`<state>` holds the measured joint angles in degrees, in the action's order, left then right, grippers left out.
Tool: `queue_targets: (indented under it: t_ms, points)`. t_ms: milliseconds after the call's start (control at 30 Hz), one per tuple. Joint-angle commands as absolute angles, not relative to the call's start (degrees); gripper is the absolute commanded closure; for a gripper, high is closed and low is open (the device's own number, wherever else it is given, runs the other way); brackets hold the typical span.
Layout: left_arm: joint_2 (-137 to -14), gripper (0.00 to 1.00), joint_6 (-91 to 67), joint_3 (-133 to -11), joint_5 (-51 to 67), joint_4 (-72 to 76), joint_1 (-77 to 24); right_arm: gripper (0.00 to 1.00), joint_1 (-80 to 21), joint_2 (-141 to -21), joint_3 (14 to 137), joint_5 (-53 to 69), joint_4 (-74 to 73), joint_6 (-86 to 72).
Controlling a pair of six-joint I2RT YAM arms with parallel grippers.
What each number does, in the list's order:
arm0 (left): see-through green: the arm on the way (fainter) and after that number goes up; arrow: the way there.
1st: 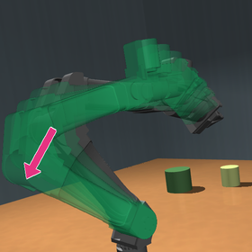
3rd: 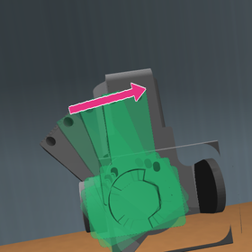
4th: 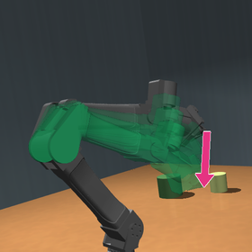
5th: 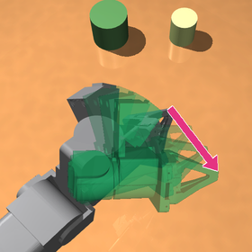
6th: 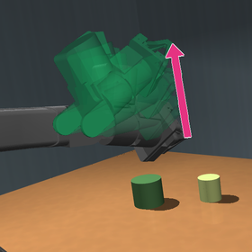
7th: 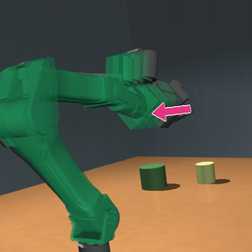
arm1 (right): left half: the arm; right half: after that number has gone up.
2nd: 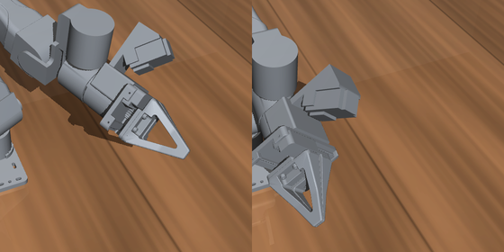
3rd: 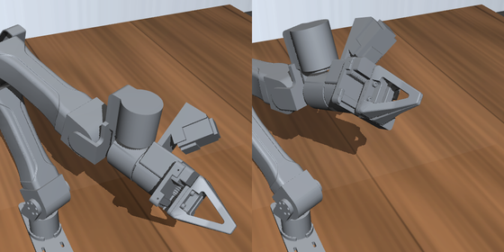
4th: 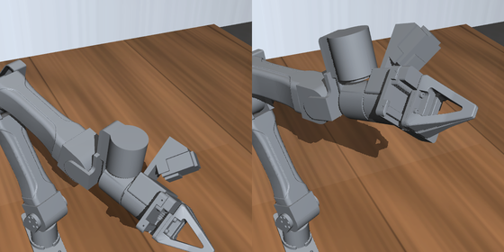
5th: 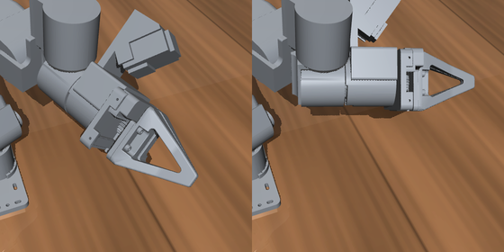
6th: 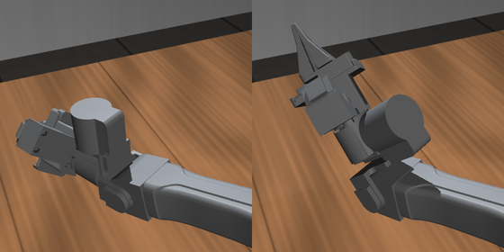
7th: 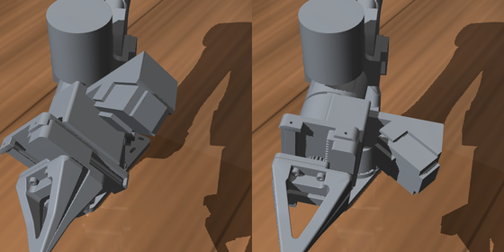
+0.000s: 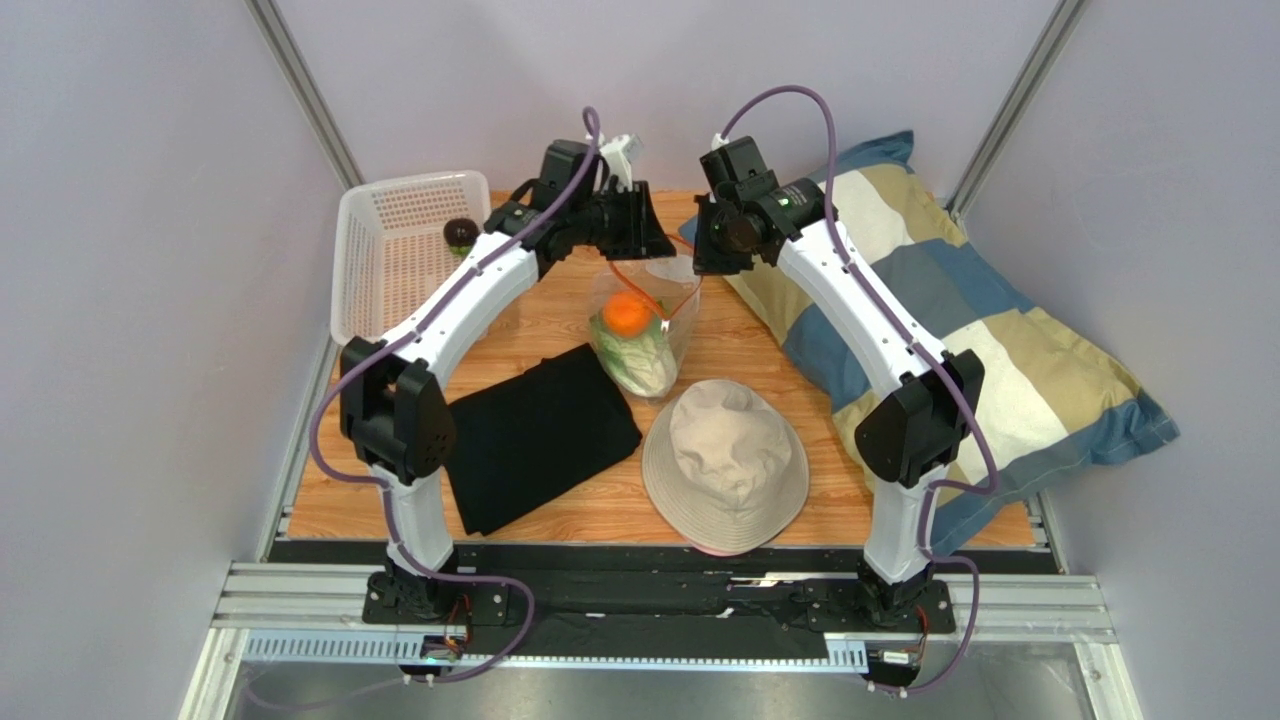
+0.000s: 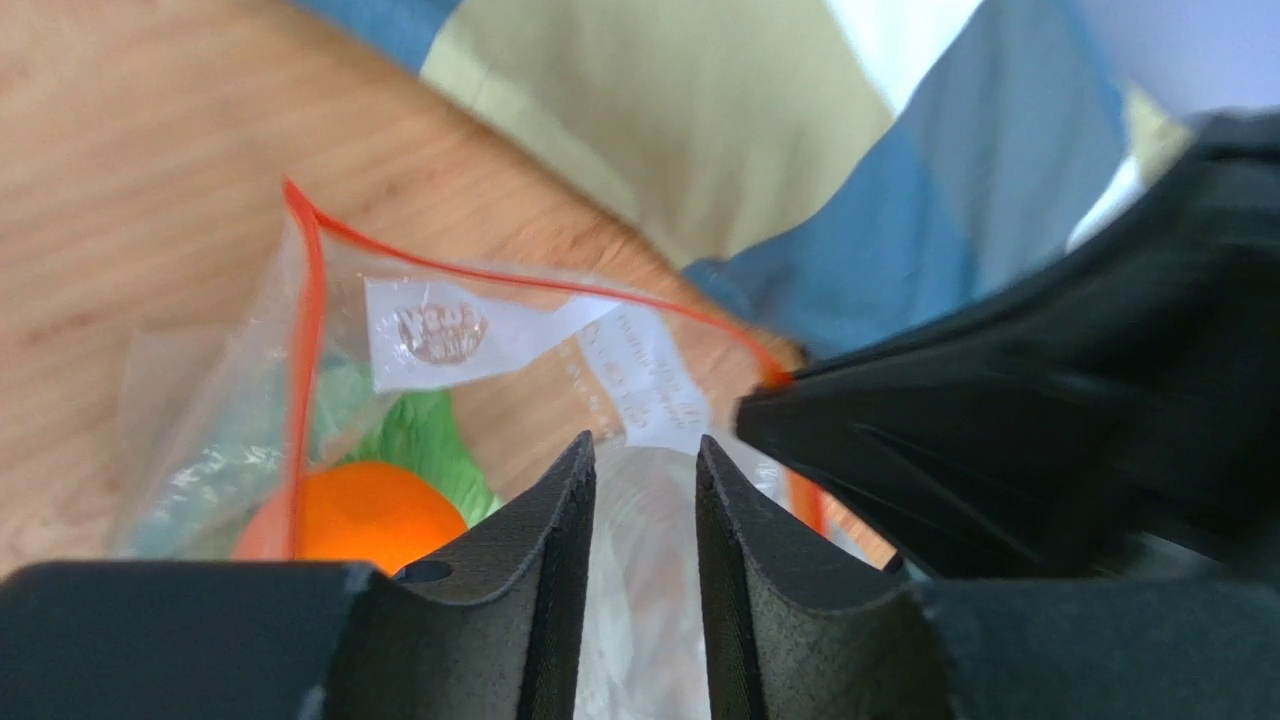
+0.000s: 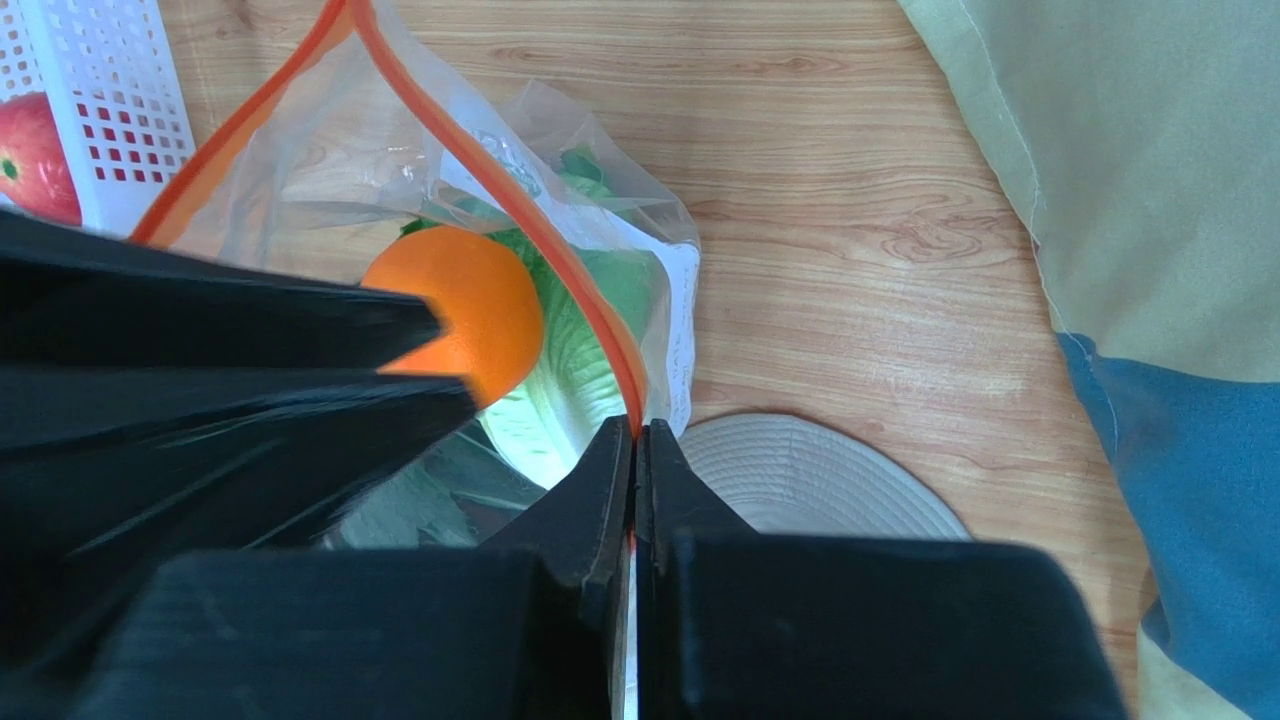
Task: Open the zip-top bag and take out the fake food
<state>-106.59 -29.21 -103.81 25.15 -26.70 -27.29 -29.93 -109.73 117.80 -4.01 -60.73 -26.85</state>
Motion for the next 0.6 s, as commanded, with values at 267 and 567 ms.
queue_targets:
  t_ms: [267,567]
  points:
    - [-108.02,0.52,-19.17,-103.02,13.72,-36.91,-30.41,1.00,-32.34,-108.02,123.40,-11.95,-60.03,-29.10]
    - [-104.67,0.25,-13.18,-95.98,4.76,-38.05,-31.55,1.00,-33.66,-108.54,119.27,-8.97,-58.10,-28.92]
